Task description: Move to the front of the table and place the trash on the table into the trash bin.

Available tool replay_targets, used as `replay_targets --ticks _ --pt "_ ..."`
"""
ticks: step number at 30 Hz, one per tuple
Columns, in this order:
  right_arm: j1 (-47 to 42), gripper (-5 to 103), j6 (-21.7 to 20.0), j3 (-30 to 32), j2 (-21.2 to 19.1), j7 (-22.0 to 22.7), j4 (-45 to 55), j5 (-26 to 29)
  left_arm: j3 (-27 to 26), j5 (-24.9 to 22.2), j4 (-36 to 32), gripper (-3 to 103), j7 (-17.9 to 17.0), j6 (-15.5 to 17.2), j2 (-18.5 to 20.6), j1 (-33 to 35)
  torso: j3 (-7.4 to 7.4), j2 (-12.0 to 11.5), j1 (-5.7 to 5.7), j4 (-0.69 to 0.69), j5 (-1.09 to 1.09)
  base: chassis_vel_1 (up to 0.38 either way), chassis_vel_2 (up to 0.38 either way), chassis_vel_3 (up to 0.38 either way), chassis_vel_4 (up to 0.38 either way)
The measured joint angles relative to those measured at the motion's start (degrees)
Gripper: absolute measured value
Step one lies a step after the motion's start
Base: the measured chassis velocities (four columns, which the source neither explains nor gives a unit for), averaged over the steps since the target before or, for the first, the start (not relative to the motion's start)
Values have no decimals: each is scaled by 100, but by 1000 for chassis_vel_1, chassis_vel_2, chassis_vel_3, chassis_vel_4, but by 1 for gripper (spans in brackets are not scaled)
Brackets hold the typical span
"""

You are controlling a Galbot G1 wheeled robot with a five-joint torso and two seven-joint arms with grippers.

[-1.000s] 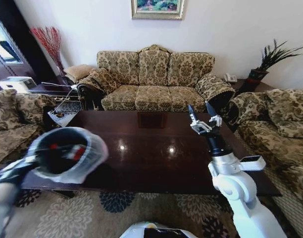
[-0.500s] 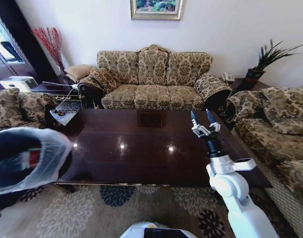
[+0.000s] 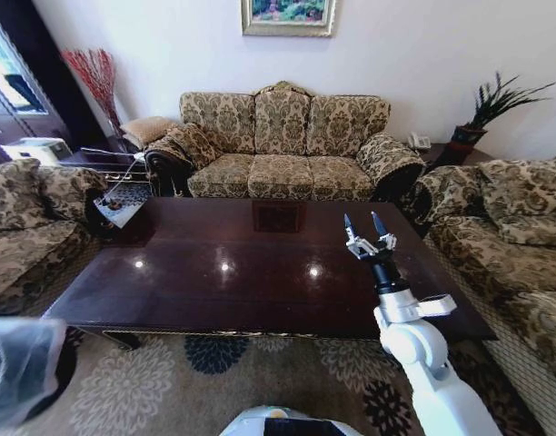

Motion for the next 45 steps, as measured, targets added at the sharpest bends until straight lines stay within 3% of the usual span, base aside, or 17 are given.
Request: replay_targets --ticks 3,5,9,11,12,18,28,33,42,45 --pt "-76 100 1 18 13 11 -69 -97 465 -238 1453 4 248 -277 334 -264 0 0 0 4 -10 0 0 0 0" --pt "-94 100 3 24 12 12 -71 -108 542 -307 1667 4 326 -282 389 -309 0 0 0 4 -11 0 0 0 0" --pt "-272 100 10 120 48 39 50 -198 1207 -186 3421 4 1003 -533 811 -764 0 0 0 -5 -6 0 0 0 0" --pt "-290 100 10 129 52 42 76 -210 1248 -163 3543 4 1049 -549 842 -799 0 -1 0 -2 -5 0 0 0 0" --pt "-341 100 11 157 63 57 158 -265 1386 -107 3973 4 1289 -599 961 -922 0 -1 0 4 -5 0 0 0 0" --pt "-524 100 12 218 175 213 379 -563 1645 6 5109 4 1799 -773 1343 -1318 0 0 0 2 -5 0 0 0 0" --pt "-635 100 -19 262 222 374 589 -677 1945 51 6183 4 2482 -788 1661 -2033 0 0 0 0 -8 0 0 0 0" --pt "-631 100 -65 307 157 470 594 -666 1956 -4 6355 4 2271 -705 1642 -2294 1 -1 0 1 -1 0 0 0 0" --pt "-499 100 -111 325 124 523 431 -587 1916 275 6494 3 2322 -652 1488 -2338 1 -1 0 4 -3 0 0 0 0" --pt "-531 100 -110 317 121 518 411 -556 1827 545 6497 18 2468 -600 1402 -2300 1 -1 0 3 0 0 0 0 0"
